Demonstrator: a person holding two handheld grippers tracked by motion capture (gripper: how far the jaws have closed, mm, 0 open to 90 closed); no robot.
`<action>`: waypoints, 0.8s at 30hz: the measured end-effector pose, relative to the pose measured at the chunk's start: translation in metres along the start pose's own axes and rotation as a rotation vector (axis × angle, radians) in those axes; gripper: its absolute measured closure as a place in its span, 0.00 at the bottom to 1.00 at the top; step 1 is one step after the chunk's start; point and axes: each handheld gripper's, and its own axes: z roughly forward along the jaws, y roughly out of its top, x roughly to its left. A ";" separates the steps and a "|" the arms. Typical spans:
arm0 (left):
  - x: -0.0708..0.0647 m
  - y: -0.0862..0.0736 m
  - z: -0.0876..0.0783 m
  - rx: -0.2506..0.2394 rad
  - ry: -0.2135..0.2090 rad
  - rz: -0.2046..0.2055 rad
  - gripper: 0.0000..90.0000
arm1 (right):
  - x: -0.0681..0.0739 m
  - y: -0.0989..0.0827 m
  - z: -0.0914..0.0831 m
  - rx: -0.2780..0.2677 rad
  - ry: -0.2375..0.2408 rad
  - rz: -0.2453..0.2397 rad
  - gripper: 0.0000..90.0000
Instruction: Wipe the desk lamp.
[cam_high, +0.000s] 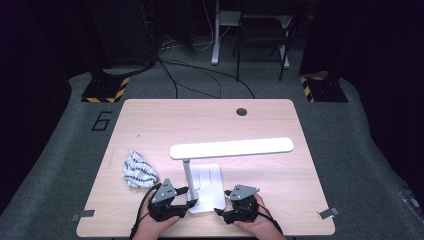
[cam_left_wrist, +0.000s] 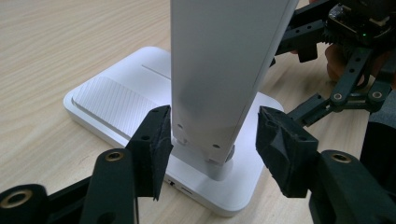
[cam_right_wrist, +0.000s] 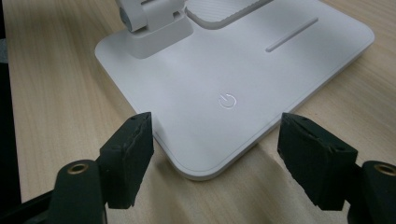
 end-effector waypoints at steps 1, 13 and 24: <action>0.000 0.000 0.000 -0.002 0.001 0.002 0.54 | 0.000 0.000 0.000 0.001 0.000 -0.005 0.30; 0.003 0.003 0.002 -0.006 0.030 0.007 0.60 | 0.004 0.002 0.003 0.020 -0.003 0.007 0.32; 0.015 0.006 0.000 0.005 0.051 -0.002 0.68 | 0.009 0.003 0.005 0.040 0.002 0.029 0.34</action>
